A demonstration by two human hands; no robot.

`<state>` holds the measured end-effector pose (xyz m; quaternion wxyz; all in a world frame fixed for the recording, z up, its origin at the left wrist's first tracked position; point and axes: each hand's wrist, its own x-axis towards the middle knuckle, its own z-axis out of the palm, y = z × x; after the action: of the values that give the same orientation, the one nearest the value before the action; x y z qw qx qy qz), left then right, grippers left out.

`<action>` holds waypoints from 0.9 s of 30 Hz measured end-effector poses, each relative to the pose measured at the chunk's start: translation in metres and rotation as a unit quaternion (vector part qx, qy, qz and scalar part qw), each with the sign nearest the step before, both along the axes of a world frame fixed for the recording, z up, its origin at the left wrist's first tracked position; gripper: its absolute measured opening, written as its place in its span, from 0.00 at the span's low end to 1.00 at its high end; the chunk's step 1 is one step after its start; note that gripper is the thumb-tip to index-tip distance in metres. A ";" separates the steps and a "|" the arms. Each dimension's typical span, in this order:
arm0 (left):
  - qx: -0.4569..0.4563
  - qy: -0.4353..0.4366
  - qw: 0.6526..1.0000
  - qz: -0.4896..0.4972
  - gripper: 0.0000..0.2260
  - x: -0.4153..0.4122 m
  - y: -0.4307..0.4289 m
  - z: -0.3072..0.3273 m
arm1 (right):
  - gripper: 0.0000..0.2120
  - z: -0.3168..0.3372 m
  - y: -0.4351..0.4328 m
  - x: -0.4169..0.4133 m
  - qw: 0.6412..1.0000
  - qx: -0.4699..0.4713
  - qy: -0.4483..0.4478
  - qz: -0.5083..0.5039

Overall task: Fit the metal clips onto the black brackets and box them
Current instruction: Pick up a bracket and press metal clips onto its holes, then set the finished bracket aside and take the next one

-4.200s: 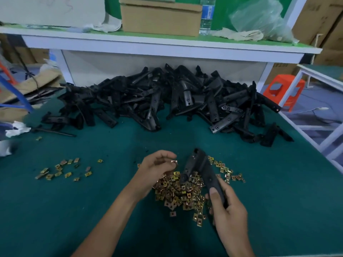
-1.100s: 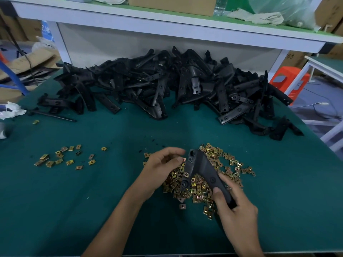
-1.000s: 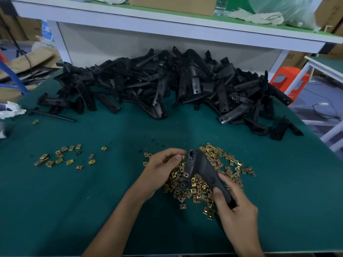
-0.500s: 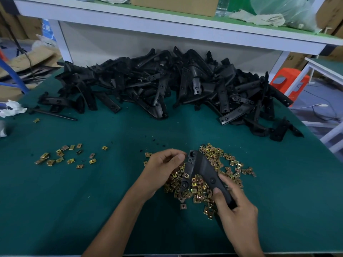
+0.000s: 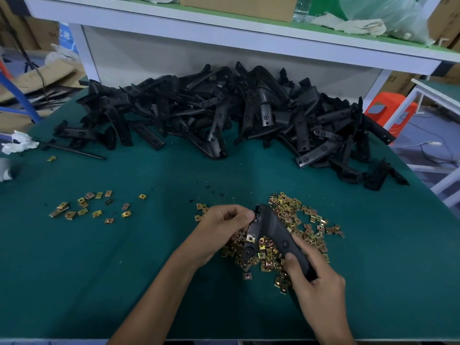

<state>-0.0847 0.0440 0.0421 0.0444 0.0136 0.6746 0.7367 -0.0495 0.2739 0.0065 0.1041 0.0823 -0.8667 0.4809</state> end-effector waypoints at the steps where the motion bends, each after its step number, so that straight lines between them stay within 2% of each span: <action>1: 0.001 0.000 1.000 0.000 0.13 0.000 0.001 0.000 | 0.20 0.000 0.000 0.000 1.000 -0.001 0.003 0.000; 7: 0.001 -0.012 0.999 -0.032 0.09 0.001 -0.004 0.004 | 0.19 0.002 0.000 0.002 1.000 -0.006 0.012 0.012; 15: -0.071 -0.022 0.993 -0.094 0.14 -0.004 -0.009 0.022 | 0.20 0.005 -0.001 0.004 1.000 0.000 0.024 0.004; 17: -0.104 -0.010 0.992 -0.071 0.12 -0.003 -0.005 0.023 | 0.23 0.006 -0.001 0.005 1.000 0.000 0.019 0.000; 20: -0.114 0.003 0.993 -0.009 0.10 0.005 0.007 0.017 | 0.23 0.012 -0.005 0.006 1.000 0.009 0.030 -0.002; 22: -0.163 0.017 0.985 0.046 0.09 0.012 0.017 0.012 | 0.22 0.015 -0.008 0.008 1.000 0.006 0.027 -0.013; 25: -0.299 0.082 0.941 0.138 0.15 0.017 0.030 0.007 | 0.21 0.016 -0.008 0.010 1.000 0.003 0.009 -0.021; 27: -0.368 0.129 0.905 0.170 0.15 0.018 0.035 0.010 | 0.22 0.019 -0.009 0.012 1.000 0.002 -0.001 -0.021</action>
<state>-0.0665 0.0786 0.0524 -0.1670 -0.0232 0.8896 0.4245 -0.0376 0.2647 0.0252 0.1131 0.0639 -0.8693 0.4770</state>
